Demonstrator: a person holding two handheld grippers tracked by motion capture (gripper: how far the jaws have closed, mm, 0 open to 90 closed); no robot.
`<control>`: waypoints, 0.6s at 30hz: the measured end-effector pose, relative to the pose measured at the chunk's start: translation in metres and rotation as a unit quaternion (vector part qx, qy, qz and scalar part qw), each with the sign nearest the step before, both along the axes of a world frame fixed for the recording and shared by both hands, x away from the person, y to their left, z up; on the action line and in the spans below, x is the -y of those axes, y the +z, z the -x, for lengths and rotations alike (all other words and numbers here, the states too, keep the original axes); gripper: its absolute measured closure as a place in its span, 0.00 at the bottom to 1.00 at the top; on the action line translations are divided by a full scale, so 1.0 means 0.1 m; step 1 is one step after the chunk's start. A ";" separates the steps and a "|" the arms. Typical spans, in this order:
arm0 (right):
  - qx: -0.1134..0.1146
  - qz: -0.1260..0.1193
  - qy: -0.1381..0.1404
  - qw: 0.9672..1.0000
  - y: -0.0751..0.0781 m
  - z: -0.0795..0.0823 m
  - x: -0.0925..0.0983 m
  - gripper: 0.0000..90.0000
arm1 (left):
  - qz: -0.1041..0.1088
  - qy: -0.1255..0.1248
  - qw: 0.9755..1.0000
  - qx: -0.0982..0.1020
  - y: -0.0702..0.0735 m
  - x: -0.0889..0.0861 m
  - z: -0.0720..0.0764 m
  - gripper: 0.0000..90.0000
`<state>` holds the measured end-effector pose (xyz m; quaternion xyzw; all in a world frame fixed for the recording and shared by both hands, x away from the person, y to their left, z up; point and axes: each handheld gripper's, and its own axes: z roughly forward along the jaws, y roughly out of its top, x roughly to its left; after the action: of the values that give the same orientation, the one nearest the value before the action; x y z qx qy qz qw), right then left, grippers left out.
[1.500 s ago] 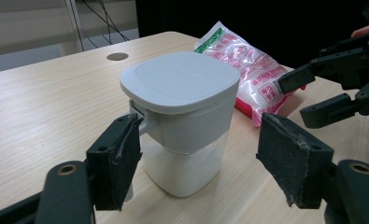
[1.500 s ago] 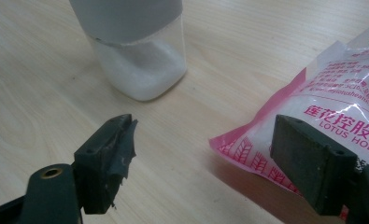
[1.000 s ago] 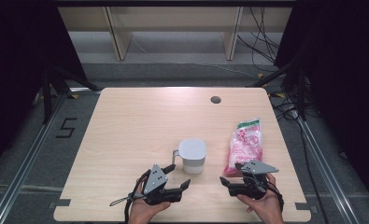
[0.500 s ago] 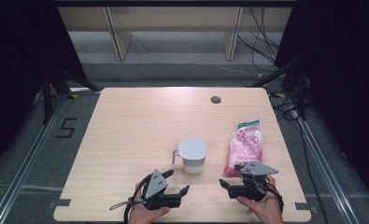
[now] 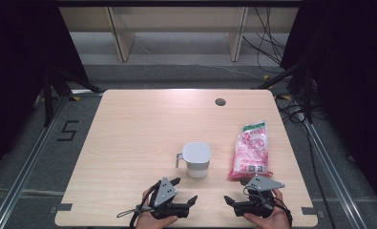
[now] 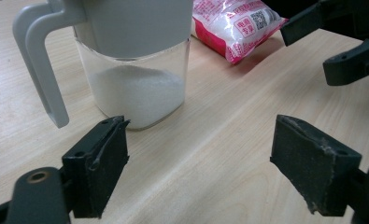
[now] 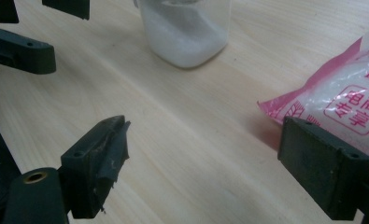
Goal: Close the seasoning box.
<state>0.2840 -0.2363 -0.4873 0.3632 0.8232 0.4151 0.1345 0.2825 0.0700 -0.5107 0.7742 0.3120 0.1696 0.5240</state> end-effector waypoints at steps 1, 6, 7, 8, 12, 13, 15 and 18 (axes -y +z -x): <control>-0.002 0.001 -0.014 1.000 0.00 0.03 0.00 0.19 | -0.002 0.003 1.000 -0.002 0.00 -0.01 0.01 0.19; -0.001 0.004 -0.016 1.000 -0.03 0.07 0.03 0.19 | 0.013 0.014 1.000 -0.008 -0.01 -0.02 0.00 0.18; -0.002 0.002 -0.013 1.000 -0.03 0.08 0.03 0.19 | 0.012 0.013 1.000 -0.008 -0.01 -0.02 0.00 0.18; -0.006 0.000 -0.014 1.000 -0.03 0.09 0.03 0.19 | 0.010 0.012 1.000 -0.010 -0.01 -0.02 0.00 0.18; -0.001 0.004 -0.013 1.000 -0.04 0.09 0.03 0.19 | 0.008 0.008 1.000 -0.010 -0.01 -0.02 0.00 0.18; -0.004 0.003 -0.013 1.000 -0.04 0.09 0.04 0.19 | 0.008 0.008 1.000 -0.011 -0.01 -0.02 0.00 0.18; -0.008 0.002 -0.016 1.000 -0.04 0.09 0.03 0.19 | -0.010 0.000 1.000 0.004 0.01 -0.04 -0.01 0.18; -0.012 0.004 -0.017 1.000 -0.05 0.10 0.02 0.19 | -0.007 0.004 1.000 -0.002 0.01 -0.03 0.01 0.18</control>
<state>0.2744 -0.2385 -0.4919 0.3815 0.8199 0.4055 0.1331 0.2820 0.0734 -0.5097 0.7770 0.3145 0.1728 0.5171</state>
